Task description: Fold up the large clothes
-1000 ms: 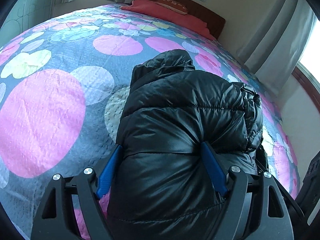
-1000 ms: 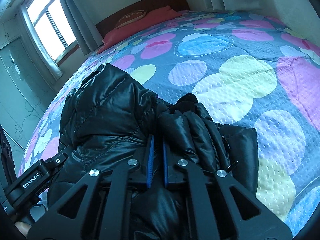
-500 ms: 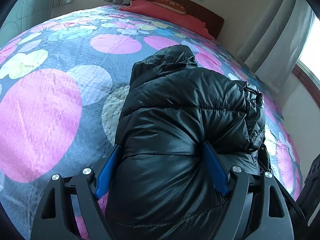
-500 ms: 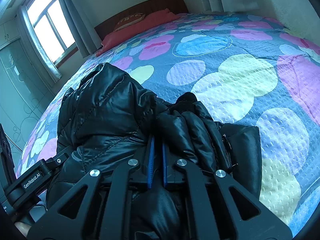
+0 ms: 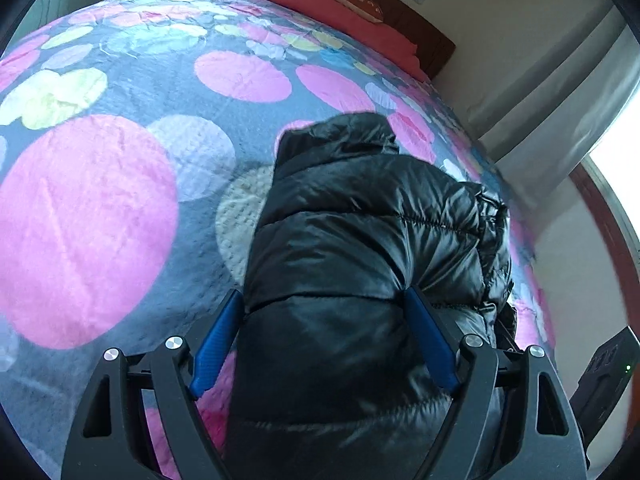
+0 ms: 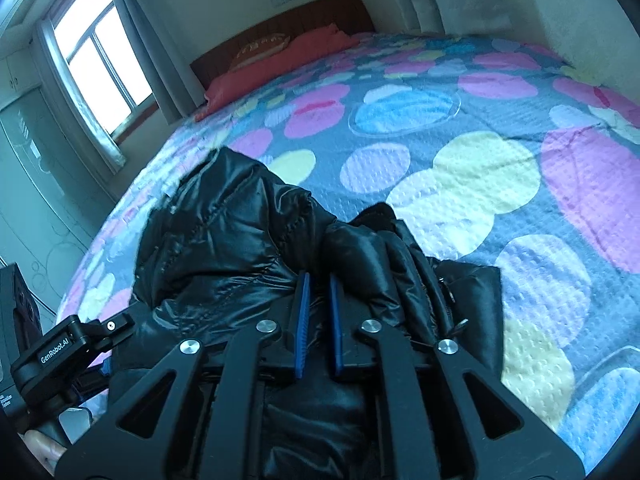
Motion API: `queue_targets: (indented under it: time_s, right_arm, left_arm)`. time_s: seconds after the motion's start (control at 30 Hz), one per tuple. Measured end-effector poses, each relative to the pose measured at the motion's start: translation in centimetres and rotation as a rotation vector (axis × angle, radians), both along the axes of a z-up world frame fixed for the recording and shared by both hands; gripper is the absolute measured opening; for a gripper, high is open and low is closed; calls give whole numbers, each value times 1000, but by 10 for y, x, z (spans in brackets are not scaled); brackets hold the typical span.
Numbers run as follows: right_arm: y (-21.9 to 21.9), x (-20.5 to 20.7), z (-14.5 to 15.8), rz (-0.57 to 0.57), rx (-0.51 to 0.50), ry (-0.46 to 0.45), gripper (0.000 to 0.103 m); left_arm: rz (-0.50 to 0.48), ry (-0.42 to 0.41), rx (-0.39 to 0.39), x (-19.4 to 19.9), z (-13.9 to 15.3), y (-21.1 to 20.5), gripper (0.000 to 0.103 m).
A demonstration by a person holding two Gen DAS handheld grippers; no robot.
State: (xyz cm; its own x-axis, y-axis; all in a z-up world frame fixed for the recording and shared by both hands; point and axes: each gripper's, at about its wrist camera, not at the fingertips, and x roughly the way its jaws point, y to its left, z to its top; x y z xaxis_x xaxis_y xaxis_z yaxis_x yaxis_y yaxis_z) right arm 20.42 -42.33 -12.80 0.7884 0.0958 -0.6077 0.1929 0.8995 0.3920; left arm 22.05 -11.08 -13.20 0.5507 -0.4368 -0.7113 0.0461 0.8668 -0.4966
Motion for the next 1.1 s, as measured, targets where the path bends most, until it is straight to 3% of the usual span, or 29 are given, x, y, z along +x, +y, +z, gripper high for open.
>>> queue_targets:
  time_s: [0.1,0.17,0.2,0.33,0.43,0.53,0.7,0.9,1.1]
  right_arm:
    - [-1,-9,11,-16,-2,-40,34]
    - [0,-18,19,-43,-18,-72,62]
    - [0,-22,22,-53,-24,-85,66]
    - [-8,-29,21,-103,-36,-54,69]
    - [-21,-24,5,-113,26,16,78]
    - [-33,-23,-8,-107,117,43,84]
    - [-39,-14,-20,-74,171,62,91]
    - [-47,-9,-30,-34,250,69,93]
    - [-44,-20,-21,-65,175,43,92]
  left_arm:
    - [32,-33,17,-12,11,8,81]
    - [66,-49,10,-20,16,17,81]
    - [97,-53,-6,-25,15,25,81]
    - [112,24,-120,-28,-2,42,83]
    - [85,80,-233,-26,-17,47,86]
    - [50,109,-303,-20,-25,46,87]
    - [-16,142,-395,-10,-36,39,90]
    - [-142,168,-417,8,-36,15,95]
    - [-178,175,-418,15,-38,5,95]
